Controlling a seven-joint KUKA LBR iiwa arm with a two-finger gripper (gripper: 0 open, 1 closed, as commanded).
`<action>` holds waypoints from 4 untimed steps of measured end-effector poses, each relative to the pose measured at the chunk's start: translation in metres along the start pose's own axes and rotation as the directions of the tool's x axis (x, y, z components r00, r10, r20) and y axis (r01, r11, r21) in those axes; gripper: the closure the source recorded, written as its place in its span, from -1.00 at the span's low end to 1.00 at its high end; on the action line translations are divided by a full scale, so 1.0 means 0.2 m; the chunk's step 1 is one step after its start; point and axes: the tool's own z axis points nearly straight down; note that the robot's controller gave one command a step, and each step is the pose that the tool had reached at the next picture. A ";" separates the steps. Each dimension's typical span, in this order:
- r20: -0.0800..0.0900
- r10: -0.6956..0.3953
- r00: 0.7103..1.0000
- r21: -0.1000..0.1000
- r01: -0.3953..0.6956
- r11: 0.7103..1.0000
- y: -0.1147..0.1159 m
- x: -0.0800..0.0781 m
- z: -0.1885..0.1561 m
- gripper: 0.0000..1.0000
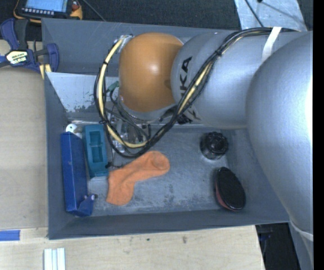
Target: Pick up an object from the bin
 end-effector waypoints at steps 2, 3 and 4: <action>-0.007 -0.259 0.966 0.000 0.259 0.966 -0.23 0.19 0.23 -1.00; -0.002 -0.469 0.883 0.000 0.469 0.883 -0.21 0.28 0.21 -1.00; -0.002 -0.436 0.900 0.000 0.436 0.900 -0.34 0.22 0.34 -1.00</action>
Offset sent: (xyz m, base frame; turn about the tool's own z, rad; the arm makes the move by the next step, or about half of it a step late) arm -0.0384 -0.0472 -0.0428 -0.2627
